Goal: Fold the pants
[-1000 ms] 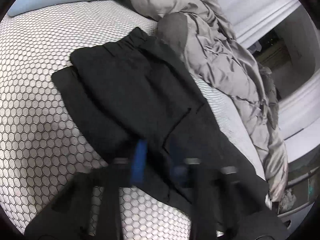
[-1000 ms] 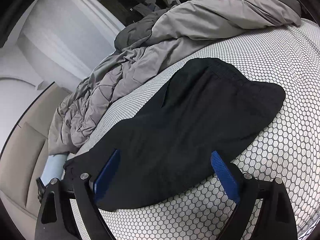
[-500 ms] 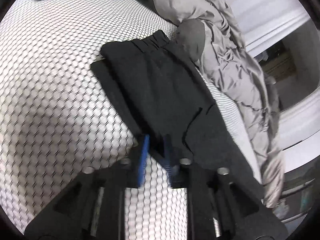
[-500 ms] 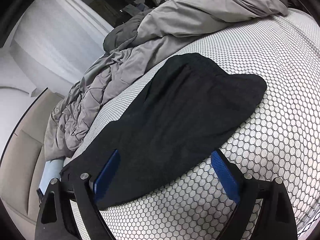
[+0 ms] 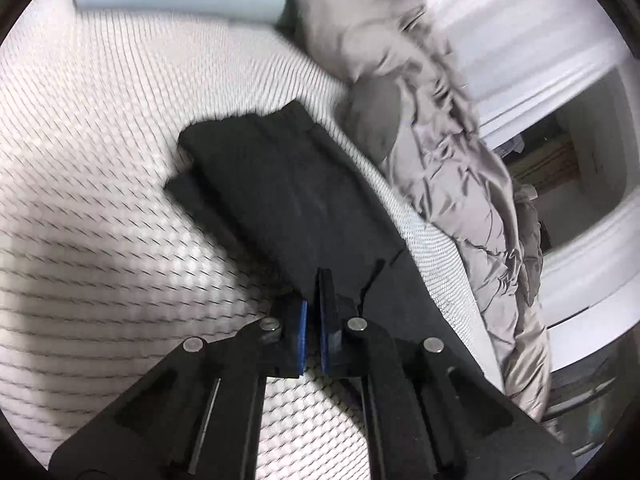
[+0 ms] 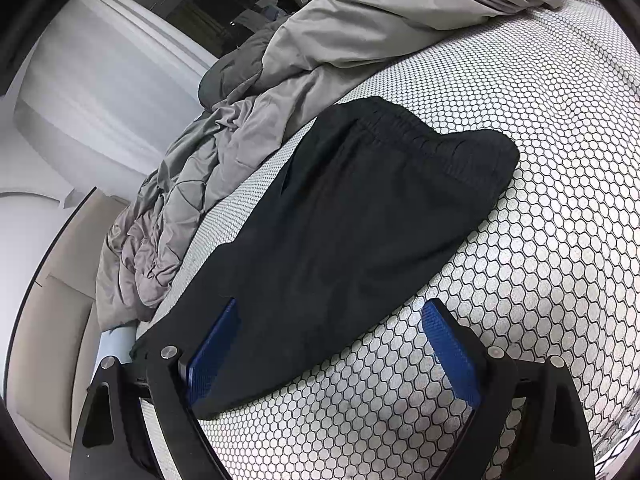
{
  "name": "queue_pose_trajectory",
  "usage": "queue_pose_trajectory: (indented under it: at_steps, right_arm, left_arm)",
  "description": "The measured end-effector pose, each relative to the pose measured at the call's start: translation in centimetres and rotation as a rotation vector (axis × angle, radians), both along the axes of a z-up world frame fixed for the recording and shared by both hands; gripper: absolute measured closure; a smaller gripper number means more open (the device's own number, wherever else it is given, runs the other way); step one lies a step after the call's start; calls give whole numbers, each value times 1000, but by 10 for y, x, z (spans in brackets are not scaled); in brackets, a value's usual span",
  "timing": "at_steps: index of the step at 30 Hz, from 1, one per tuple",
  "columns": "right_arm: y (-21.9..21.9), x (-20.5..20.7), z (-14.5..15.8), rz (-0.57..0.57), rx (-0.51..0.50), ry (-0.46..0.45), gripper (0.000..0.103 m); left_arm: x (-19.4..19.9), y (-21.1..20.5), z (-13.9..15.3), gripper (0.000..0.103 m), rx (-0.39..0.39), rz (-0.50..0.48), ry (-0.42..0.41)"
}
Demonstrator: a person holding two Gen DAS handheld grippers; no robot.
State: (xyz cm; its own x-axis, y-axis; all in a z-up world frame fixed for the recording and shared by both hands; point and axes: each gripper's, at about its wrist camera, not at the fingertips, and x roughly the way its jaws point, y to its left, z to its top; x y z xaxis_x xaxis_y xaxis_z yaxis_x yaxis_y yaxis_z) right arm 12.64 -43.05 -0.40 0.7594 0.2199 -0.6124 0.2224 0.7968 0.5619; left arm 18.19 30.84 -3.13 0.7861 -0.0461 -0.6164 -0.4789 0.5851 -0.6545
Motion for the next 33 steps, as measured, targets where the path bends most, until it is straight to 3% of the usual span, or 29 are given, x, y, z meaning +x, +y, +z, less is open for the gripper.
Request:
queue_pose_trajectory:
  at_steps: [1,3,5,12,15,16,17,20,24,27,29,33]
  right_arm:
    - [-2,-1,0,-2,-3,2,9]
    - [-6,-1,-1,-10,-10,10,9]
    - [-11,-1,-3,-22,-1,17,9]
    - [-38,27,-29,-82,196,8,12]
    - [-48,47,-35,-131,212,-32,41]
    - [-51,52,-40,-137,232,-24,68]
    - [-53,55,-43,-135,248,-9,79]
    - [-51,44,-29,-136,202,-45,89]
    - [-46,-4,-1,-91,105,-73,90]
    - [-53,-39,-6,-89,72,-22,88]
    - [-58,-44,-23,-70,52,78,69]
    - [-86,-69,-25,-98,209,28,60]
  left_arm:
    - [0,3,-3,101,45,4,38]
    - [0,10,-17,101,27,26,113]
    - [-2,18,-30,101,-48,45,103]
    - [7,15,-21,101,-10,46,105]
    - [5,17,-17,101,-15,35,89]
    - [0,16,-16,101,-16,29,77]
    - [-10,18,-13,101,-9,19,64]
    - [-33,14,-1,101,21,2,41]
    - [-77,-1,9,101,97,-31,61]
    - [-92,-13,-1,95,154,-67,137]
    - [-100,-16,-4,92,152,-60,134]
    - [-124,-18,11,72,177,-6,98]
